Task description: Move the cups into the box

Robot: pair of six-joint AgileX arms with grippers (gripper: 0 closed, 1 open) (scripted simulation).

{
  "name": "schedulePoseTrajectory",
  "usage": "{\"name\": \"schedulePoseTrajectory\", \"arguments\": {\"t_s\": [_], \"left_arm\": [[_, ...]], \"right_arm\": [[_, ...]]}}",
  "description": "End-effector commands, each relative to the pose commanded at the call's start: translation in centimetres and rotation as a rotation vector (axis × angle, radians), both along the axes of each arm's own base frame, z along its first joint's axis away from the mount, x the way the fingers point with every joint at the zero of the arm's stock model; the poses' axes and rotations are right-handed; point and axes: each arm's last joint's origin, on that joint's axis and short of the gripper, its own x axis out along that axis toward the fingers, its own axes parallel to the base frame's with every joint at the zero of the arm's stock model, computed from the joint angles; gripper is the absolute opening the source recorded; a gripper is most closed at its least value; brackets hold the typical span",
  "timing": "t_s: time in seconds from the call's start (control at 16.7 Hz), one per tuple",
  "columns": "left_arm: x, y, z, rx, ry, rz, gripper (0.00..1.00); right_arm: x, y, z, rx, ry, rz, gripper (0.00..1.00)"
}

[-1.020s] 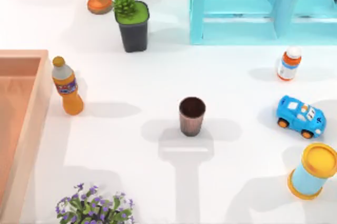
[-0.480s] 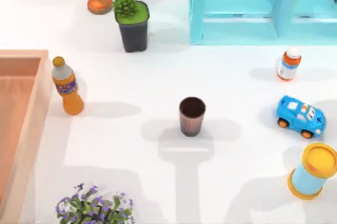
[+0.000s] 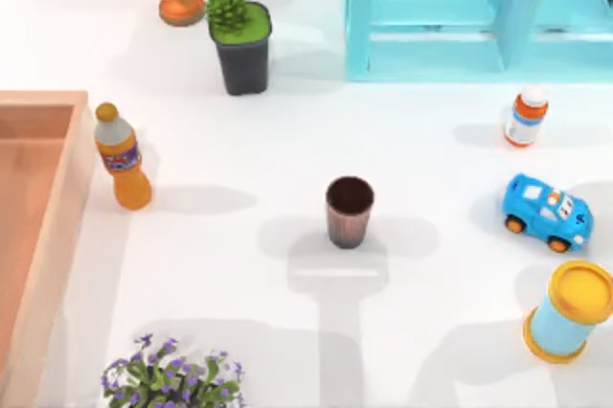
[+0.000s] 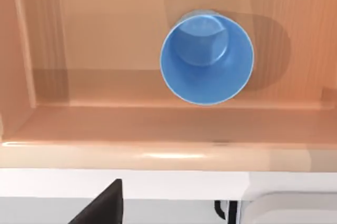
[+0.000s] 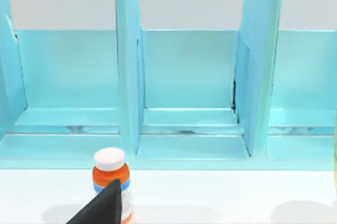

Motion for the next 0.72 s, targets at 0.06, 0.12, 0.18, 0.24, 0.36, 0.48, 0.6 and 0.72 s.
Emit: {"name": "schedulePoseTrajectory", "arguments": {"t_s": [0.06, 0.12, 0.18, 0.24, 0.36, 0.48, 0.6, 0.72], "left_arm": [[0.0, 0.0, 0.0, 0.0, 0.0, 0.0, 1.0], [0.0, 0.0, 0.0, 0.0, 0.0, 0.0, 1.0], [0.0, 0.1, -0.1, -0.001, 0.001, 0.002, 1.0], [0.1, 0.0, -0.1, 0.0, 0.001, 0.002, 1.0], [1.0, -0.4, 0.1, 0.004, 0.008, 0.003, 1.0], [3.3, -1.7, 0.3, 0.012, 0.017, 0.006, 1.0], [6.6, -4.2, 0.4, 0.022, 0.022, 0.016, 1.0], [10.2, -8.2, 0.2, 0.032, 0.015, 0.032, 1.0]], "right_arm": [[0.0, 0.0, 0.0, 0.0, 0.0, 0.0, 1.0], [0.0, 0.0, 0.0, 0.0, 0.0, 0.0, 1.0], [0.0, 0.0, 0.0, 0.0, 0.0, 0.0, 1.0], [0.0, 0.0, 0.0, 0.0, 0.0, 0.0, 1.0], [0.0, 0.0, 0.0, 0.0, 0.0, 0.0, 1.0], [0.0, 0.0, 0.0, 0.0, 0.0, 0.0, 1.0], [0.0, 0.0, 0.0, 0.0, 0.0, 0.0, 1.0], [0.0, 0.0, 0.0, 0.0, 0.0, 0.0, 1.0]]}}
